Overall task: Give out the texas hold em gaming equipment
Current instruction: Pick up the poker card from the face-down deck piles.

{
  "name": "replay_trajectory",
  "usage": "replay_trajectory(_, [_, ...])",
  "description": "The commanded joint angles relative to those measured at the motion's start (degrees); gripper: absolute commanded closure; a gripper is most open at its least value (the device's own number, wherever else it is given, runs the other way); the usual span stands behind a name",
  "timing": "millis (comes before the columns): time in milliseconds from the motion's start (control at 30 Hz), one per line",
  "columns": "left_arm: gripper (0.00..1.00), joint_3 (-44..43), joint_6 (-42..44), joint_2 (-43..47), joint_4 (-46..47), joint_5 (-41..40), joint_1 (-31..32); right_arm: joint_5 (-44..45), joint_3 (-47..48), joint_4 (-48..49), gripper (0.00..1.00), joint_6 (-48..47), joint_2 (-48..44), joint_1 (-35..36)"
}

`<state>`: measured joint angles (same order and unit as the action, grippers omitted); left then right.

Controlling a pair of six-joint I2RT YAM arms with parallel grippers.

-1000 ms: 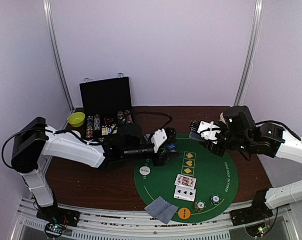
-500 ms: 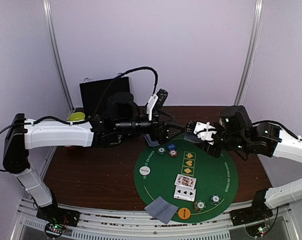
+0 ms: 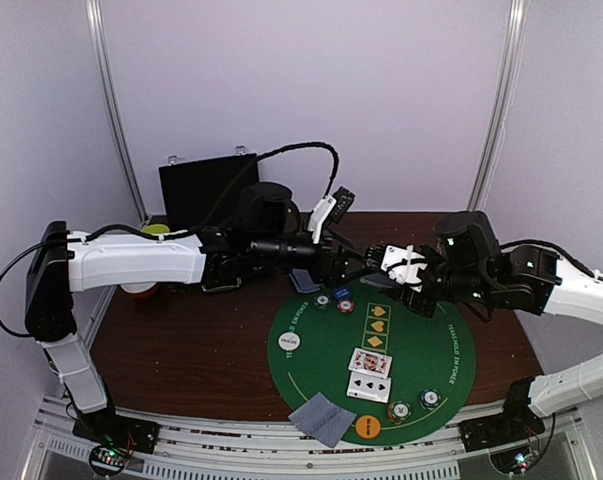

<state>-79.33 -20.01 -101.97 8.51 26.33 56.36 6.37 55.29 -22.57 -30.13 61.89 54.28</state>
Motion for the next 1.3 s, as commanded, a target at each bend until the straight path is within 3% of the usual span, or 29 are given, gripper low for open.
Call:
replay_trajectory(0, [0.28,-3.4,1.5,-2.1,-1.5,-0.6,0.1,0.3,2.4,1.4,0.57,0.2,0.5,0.5])
replay_trajectory(100, [0.28,-4.8,3.2,-3.0,-4.1,-2.4,0.1,0.5,2.6,1.1,0.57,0.1,0.9,0.6])
replay_trajectory(267, [0.44,-4.3,5.8,-1.2,-5.8,-7.1,0.1,1.7,2.3,1.0,0.57,0.2,-0.2,0.7])
replay_trajectory(433, [0.48,-2.0,8.4,2.1,-5.5,-12.4,0.1,2.1,1.3,1.5,0.57,-0.3,-2.0,0.7])
replay_trajectory(633, [0.59,-2.2,9.7,2.8,-5.3,-7.3,0.1,2.5,1.7,0.9,0.57,0.1,-1.8,0.7])
replay_trajectory(900, [0.99,0.1,11.7,7.0,-4.1,-5.6,0.1,4.0,1.5,0.6,0.57,0.2,-2.2,0.7])
replay_trajectory(1267, [1.0,6.0,18.1,16.7,-4.7,-8.2,-2.4,7.9,0.9,-0.5,0.57,0.4,-2.2,0.3])
